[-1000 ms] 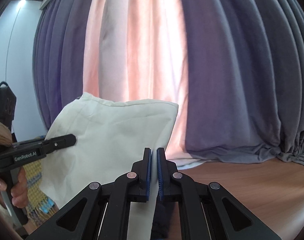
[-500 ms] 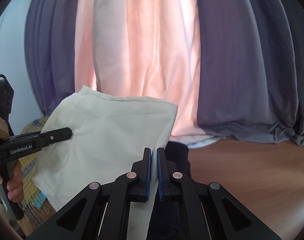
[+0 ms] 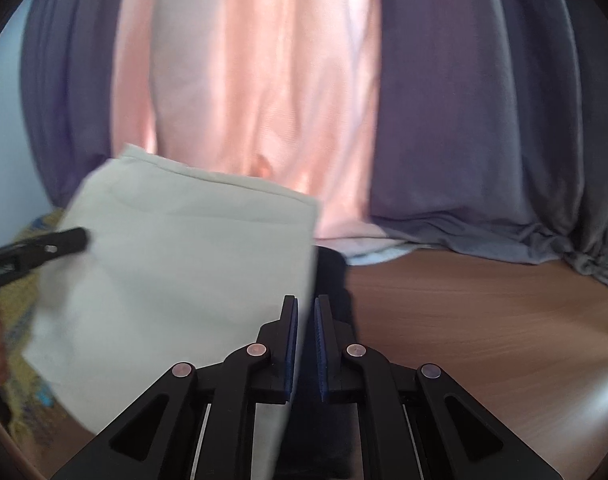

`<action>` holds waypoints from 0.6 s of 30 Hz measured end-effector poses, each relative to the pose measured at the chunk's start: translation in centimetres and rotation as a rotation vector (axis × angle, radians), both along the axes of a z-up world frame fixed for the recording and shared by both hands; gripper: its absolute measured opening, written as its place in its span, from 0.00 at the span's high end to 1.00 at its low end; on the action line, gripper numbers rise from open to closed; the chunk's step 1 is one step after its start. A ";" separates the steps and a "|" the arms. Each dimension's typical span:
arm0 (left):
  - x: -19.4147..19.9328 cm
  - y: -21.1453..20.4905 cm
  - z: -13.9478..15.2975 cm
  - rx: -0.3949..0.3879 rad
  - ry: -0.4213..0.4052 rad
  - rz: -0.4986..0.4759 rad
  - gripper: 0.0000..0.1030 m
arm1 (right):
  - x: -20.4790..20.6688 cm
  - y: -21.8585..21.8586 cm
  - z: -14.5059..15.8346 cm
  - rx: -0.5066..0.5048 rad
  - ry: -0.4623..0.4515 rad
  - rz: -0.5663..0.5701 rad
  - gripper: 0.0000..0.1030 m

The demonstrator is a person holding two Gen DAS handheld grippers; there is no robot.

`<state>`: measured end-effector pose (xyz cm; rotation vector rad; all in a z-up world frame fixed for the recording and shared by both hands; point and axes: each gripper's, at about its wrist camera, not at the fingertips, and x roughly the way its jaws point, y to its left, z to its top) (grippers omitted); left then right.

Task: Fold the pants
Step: 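Lift the folded shorts with both tools and carry them toward the dark clothes stack, then lower the shorts onto the dark clothes stack and open both tools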

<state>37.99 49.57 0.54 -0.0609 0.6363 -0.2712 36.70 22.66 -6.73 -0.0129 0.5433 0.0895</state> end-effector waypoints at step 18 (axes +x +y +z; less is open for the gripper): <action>-5.3 -1.0 4.5 0.233 -0.153 0.126 0.44 | -5.9 -1.5 4.6 -0.082 -0.127 -0.124 0.42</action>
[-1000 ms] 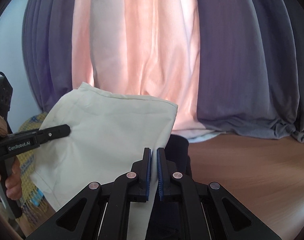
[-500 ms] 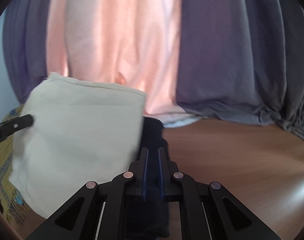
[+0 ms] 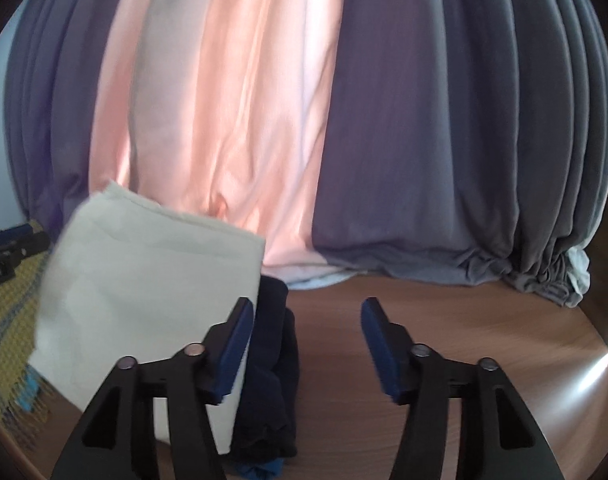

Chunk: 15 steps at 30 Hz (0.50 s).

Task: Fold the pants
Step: 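Lower the shorts onto the dark clothes stack and open both tools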

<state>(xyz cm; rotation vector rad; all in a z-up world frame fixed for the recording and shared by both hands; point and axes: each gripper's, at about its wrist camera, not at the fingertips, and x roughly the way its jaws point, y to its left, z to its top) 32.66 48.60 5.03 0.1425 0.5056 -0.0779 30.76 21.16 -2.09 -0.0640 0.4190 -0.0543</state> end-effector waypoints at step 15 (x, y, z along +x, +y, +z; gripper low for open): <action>-12.8 -5.4 3.5 -0.031 -0.055 0.026 0.10 | -9.5 -3.9 3.4 0.080 -0.057 0.004 0.13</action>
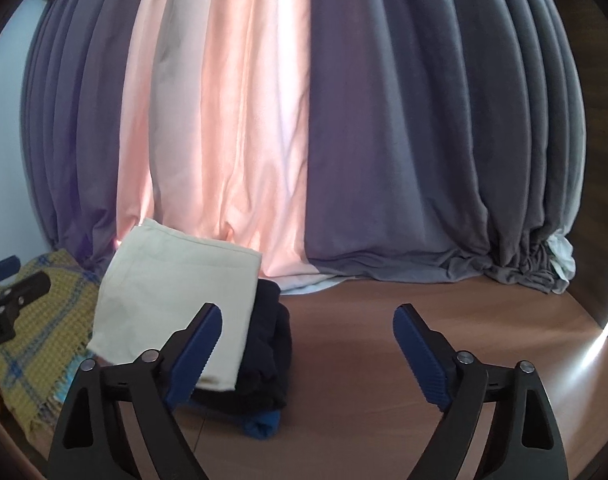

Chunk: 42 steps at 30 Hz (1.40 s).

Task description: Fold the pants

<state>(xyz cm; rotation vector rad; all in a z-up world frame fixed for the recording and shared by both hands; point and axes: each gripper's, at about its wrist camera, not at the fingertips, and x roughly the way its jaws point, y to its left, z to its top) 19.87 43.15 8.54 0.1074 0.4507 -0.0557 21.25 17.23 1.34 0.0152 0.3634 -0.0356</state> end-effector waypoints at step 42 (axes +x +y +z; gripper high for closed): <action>-17.0 -8.3 0.3 -0.014 -0.030 -0.049 0.00 | -19.2 -5.6 -0.6 -0.012 -0.021 0.028 0.10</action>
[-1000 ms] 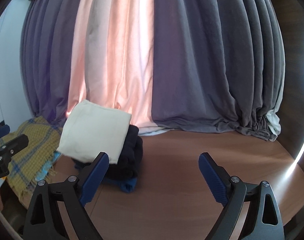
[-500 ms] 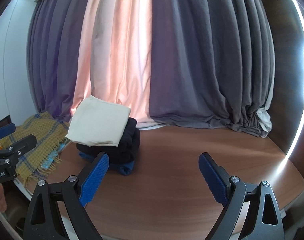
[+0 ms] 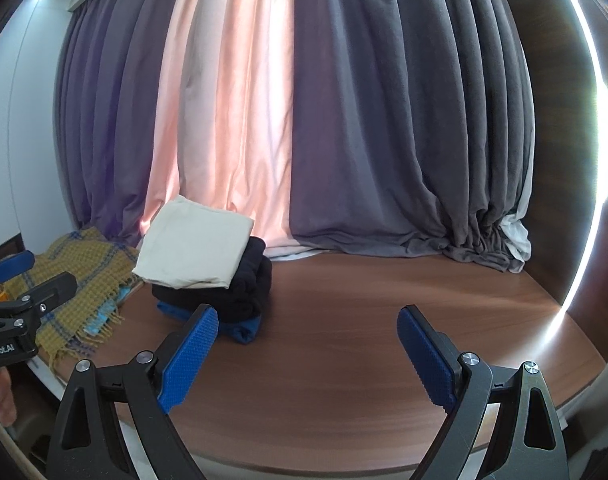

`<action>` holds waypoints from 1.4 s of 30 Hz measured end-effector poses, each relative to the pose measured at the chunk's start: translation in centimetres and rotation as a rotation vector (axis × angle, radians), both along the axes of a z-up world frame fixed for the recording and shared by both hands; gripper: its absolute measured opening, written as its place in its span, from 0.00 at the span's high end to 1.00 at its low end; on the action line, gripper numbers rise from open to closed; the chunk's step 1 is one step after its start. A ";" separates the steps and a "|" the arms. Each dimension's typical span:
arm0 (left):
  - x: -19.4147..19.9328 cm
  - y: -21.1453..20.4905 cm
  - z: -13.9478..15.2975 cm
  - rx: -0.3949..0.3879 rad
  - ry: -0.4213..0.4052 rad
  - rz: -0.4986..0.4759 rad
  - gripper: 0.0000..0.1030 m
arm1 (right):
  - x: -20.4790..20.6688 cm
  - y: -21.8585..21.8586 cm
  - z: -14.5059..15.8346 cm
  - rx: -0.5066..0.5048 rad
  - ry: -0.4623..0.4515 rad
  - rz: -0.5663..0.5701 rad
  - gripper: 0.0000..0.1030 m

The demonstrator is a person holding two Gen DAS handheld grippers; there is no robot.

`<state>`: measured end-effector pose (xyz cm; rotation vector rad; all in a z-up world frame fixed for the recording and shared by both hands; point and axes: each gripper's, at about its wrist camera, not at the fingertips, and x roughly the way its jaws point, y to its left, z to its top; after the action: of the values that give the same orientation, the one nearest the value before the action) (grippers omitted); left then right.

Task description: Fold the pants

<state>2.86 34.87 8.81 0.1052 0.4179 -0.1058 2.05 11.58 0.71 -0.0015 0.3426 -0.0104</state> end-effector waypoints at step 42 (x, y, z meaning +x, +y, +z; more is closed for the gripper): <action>-2.6 -1.7 -0.1 -0.006 0.020 0.042 0.00 | -2.4 -1.3 0.2 0.003 0.000 0.016 0.10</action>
<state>0.26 33.15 8.72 0.0897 0.4393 -0.0671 -0.37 10.33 0.91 -0.0010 0.3431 0.0059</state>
